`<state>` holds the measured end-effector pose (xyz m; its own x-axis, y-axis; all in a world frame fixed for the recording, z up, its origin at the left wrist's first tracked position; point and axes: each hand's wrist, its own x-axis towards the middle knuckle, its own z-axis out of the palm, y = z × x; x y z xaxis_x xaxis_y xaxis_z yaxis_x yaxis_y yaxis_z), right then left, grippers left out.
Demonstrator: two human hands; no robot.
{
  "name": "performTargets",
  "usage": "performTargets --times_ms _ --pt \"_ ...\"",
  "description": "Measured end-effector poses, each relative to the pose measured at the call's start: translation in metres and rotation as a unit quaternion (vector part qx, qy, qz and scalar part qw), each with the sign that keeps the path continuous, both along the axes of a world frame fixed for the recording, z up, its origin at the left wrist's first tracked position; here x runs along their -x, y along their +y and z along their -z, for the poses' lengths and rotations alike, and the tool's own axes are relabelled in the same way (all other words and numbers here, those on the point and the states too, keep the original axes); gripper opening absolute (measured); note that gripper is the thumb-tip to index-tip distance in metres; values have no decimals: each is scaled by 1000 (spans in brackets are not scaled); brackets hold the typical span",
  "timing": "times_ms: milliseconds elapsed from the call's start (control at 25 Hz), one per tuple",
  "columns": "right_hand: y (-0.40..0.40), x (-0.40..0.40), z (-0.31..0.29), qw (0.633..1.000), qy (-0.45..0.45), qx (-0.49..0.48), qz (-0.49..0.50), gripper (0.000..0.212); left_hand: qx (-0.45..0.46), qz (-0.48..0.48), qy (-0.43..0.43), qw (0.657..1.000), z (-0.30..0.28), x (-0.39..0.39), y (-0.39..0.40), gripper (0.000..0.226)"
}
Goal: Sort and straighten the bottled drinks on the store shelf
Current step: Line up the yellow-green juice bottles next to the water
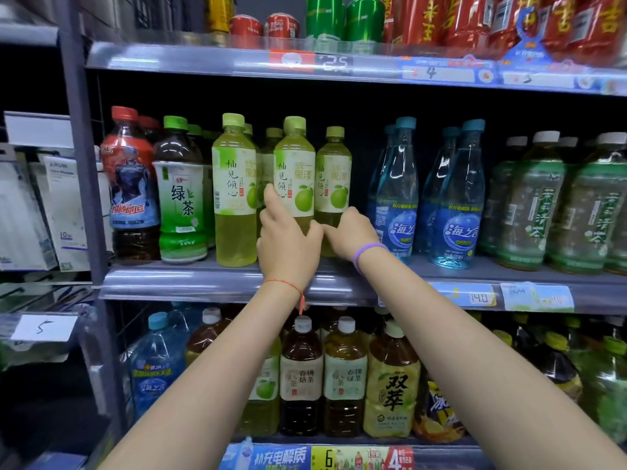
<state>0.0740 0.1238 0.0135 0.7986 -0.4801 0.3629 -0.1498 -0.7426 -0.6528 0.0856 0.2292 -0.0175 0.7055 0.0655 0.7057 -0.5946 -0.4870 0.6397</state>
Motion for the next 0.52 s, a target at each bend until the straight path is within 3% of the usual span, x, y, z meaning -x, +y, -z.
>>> performTargets --times_ms 80,160,320,440,520 --pt "-1 8 -1 999 16 47 9 36 -1 26 -3 1000 -1 1 -1 82" --pt "-3 23 -2 996 -36 79 13 20 -5 33 -22 999 1 3 -7 76" --pt "-4 45 2 977 -207 5 -41 30 -33 23 -15 999 2 6 -25 65" --pt "-10 49 2 984 -167 50 -48 43 -60 35 2 998 1 8 -37 42" --pt "-13 48 0 985 -151 65 -43 46 -65 25 -27 997 5 10 -40 45"
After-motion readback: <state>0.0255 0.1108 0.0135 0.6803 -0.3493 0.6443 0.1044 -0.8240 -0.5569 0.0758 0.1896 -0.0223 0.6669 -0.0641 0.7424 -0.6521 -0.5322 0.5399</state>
